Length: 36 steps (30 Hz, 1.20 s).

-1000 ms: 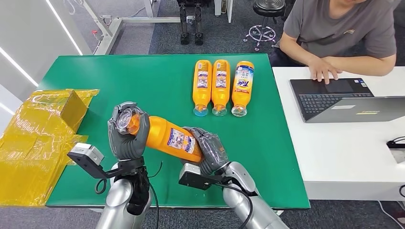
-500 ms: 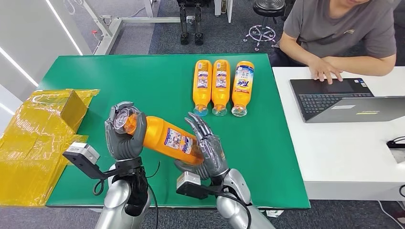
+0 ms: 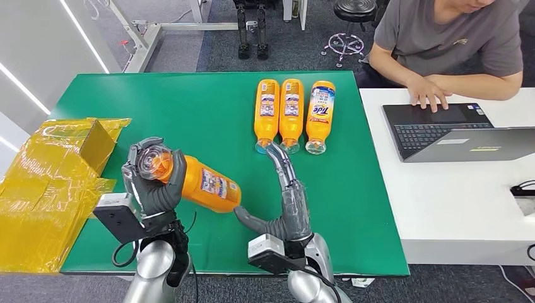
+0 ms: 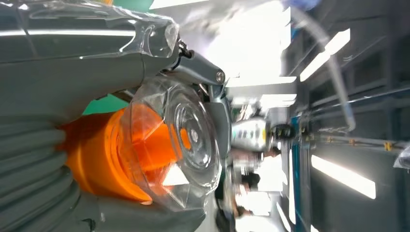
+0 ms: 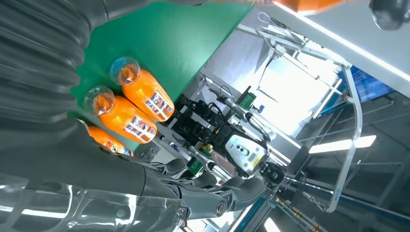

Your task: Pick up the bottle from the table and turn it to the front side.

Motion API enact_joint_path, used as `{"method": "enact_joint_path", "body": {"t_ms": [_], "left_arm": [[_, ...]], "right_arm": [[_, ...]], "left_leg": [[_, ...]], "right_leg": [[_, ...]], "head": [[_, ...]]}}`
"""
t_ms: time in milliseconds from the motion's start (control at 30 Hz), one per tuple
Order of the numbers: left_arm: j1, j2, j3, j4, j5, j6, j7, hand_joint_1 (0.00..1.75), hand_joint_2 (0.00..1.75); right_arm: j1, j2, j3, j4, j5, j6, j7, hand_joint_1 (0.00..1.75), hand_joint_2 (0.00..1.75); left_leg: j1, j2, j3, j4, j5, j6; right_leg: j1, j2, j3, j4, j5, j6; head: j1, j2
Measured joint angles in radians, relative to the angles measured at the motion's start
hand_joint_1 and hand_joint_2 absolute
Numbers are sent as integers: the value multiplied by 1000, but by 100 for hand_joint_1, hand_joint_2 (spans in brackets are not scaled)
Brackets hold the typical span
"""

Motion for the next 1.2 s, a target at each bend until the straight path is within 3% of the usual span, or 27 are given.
{"method": "enact_joint_path", "body": {"t_ms": [233,433,667,900,1200], "left_arm": [[-10,21,151,8,-451,47,2,175,175],[-90,76,261,70,-626,49,60,175,175],[-218,170,263,259,-892,49,196,175,175],[-319,251,236,452,-1155,50,395,175,175],[-416,335,166,697,-1307,48,538,175,175]], "right_arm": [[2,0,4,-9,-50,-2,-26,0,175],[-1,-3,17,0,-98,-18,-48,0,175],[-1,-6,26,7,-114,-4,-50,0,175],[-5,-6,28,10,-117,17,-52,0,175],[-15,-6,29,13,-122,44,-45,0,175]], "left_leg": [[0,0,0,0,0,0],[0,-1,0,0,1,-1],[0,0,1,0,2,-1],[0,1,1,0,2,-2],[0,1,1,0,2,-2]], "right_leg": [[0,0,0,0,0,0],[0,-1,0,0,0,0],[0,1,0,1,1,0],[0,1,0,1,1,0],[0,2,0,1,1,0]], "head": [[0,0],[0,0],[0,0],[0,0],[0,0]]}}
